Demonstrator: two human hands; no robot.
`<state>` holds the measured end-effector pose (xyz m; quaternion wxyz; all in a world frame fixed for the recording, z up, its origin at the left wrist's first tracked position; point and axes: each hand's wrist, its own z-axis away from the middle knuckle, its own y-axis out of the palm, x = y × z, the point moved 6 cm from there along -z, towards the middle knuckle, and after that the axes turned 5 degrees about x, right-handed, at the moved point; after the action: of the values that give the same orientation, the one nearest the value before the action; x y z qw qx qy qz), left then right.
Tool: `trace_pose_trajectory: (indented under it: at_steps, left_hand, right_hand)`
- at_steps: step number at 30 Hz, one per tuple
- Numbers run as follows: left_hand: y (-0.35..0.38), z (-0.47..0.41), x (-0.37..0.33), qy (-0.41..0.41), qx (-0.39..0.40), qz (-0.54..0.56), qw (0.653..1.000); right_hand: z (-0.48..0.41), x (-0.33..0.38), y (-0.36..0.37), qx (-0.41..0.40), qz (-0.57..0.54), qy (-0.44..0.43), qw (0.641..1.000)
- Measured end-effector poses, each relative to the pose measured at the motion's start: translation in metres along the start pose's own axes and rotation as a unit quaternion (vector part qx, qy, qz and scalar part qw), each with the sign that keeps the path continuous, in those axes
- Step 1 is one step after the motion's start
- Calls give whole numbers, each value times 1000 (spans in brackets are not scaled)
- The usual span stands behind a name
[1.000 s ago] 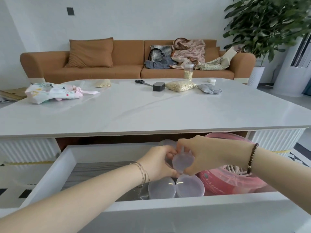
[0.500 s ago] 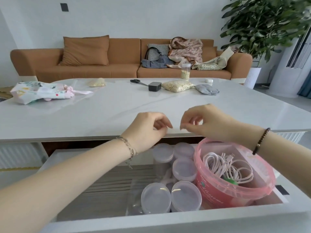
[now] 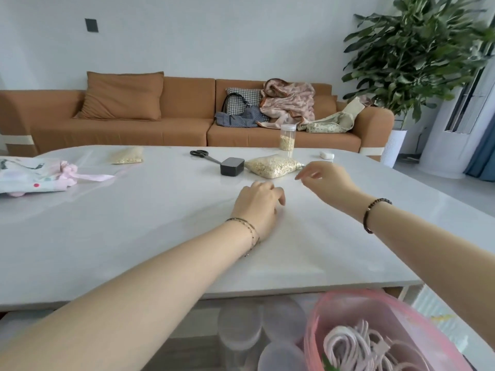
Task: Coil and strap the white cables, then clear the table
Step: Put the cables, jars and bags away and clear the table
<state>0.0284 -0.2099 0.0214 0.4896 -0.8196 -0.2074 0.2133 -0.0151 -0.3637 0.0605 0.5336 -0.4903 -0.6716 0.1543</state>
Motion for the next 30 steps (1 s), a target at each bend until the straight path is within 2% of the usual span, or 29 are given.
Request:
trace_pose_trajectory:
  at_steps: [5, 11, 14, 17, 19, 21, 24, 26, 30]
  left_hand:
    - [29, -69, 14, -13, -21, -86, 996]
    - [47, -135, 38, -68, -157, -121, 978]
    - [57, -161, 55, -105, -174, -99, 974]
    - [64, -180, 65, -103, -162, -80, 978]
    - [70, -197, 76, -85, -129, -2, 988]
    - [78, -211, 90, -86, -76, 155, 981]
    - [81, -220, 105, -98, -80, 334, 934]
    - [83, -226, 114, -118, -91, 374, 915]
    - [86, -241, 123, -155, -90, 372, 911]
  right_hand:
    - [-59, -30, 22, -69, -21, 34, 997]
    - [-108, -49, 53, -173, 29, -45, 983]
    - [-136, -48, 62, -180, 63, -83, 978]
    - [-157, -56, 62, -222, 35, -61, 972]
    - [-175, -59, 57, -246, 17, -50, 968]
    - [-205, -63, 54, -219, 45, -22, 974]
    - [-251, -79, 52, -131, 99, 43, 985]
    - [-276, -93, 56, -80, 96, 81, 989]
    - [-319, -117, 68, -22, 84, 115, 989]
